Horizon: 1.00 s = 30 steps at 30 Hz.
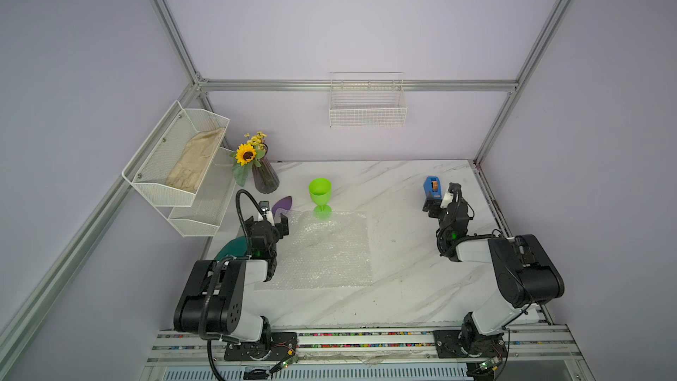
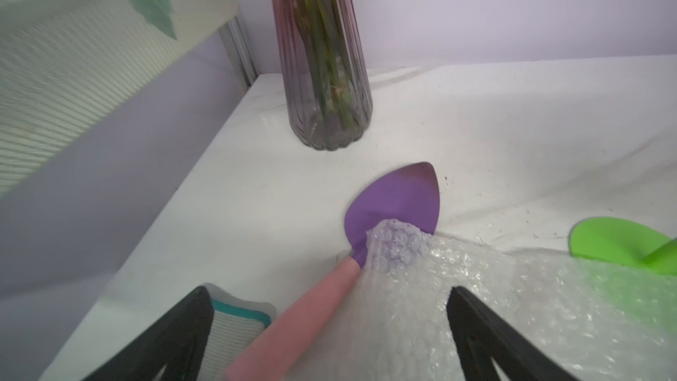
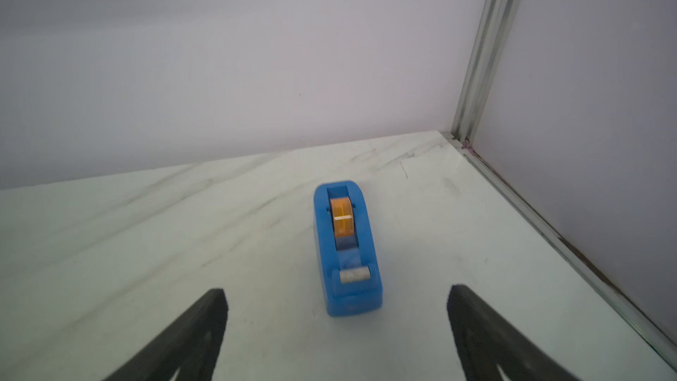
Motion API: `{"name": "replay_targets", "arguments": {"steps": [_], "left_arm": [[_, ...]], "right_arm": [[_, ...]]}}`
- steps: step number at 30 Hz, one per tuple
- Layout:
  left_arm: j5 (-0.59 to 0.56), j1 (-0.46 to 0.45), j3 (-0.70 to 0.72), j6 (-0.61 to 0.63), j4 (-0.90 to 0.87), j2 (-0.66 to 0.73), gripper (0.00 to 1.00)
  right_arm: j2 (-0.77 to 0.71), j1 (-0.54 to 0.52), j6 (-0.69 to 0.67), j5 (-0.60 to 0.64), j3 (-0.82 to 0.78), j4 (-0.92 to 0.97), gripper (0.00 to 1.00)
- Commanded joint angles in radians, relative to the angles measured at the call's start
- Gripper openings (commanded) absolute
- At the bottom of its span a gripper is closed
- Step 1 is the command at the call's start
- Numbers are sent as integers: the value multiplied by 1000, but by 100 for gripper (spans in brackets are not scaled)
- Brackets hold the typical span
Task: Wrap wine glasses in bubble wrap
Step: Move the bubble wrap to the center of the board.
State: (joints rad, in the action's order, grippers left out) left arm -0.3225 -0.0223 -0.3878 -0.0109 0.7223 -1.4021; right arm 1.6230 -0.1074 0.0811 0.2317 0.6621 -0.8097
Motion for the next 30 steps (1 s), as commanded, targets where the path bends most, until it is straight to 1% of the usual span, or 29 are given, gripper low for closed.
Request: {"name": "replay_targets", "arguments": {"steps": [1, 4, 6, 7, 9, 10, 12, 14, 18, 20, 22, 25, 30], "left_arm": [[-102, -11, -125, -118, -259, 128, 100], [-50, -13, -232, -241, -536, 185, 100], [9, -13, -299, -296, -686, 202, 100], [41, -13, -331, -317, -741, 203, 100], [134, -13, -404, -317, -878, 198, 100], [152, -15, -432, -323, -928, 197, 100], [174, -15, -480, -338, -1017, 198, 100], [196, -15, -503, -330, -1071, 205, 100], [200, -16, -497, -313, -1092, 248, 100], [198, -15, -488, -303, -1092, 268, 100], [196, -16, -481, -292, -1095, 285, 100], [198, -15, -478, -283, -1101, 307, 100], [187, -15, -485, -266, -1118, 313, 100]], "right_arm": [[-43, -17, 169, -162, 154, 369, 94], [-3, -55, 334, -348, 263, 515, 87], [40, -111, 418, -454, 336, 609, 82], [61, -139, 439, -493, 369, 654, 81], [111, -210, 472, -584, 436, 753, 77], [132, -245, 492, -627, 455, 787, 77], [161, -300, 535, -703, 464, 812, 76], [179, -354, 568, -752, 463, 818, 76], [226, -460, 635, -837, 473, 810, 77], [264, -502, 664, -867, 484, 819, 77], [307, -536, 664, -866, 517, 870, 78], [344, -563, 660, -801, 545, 952, 78], [346, -561, 653, -696, 544, 1072, 80]]}}
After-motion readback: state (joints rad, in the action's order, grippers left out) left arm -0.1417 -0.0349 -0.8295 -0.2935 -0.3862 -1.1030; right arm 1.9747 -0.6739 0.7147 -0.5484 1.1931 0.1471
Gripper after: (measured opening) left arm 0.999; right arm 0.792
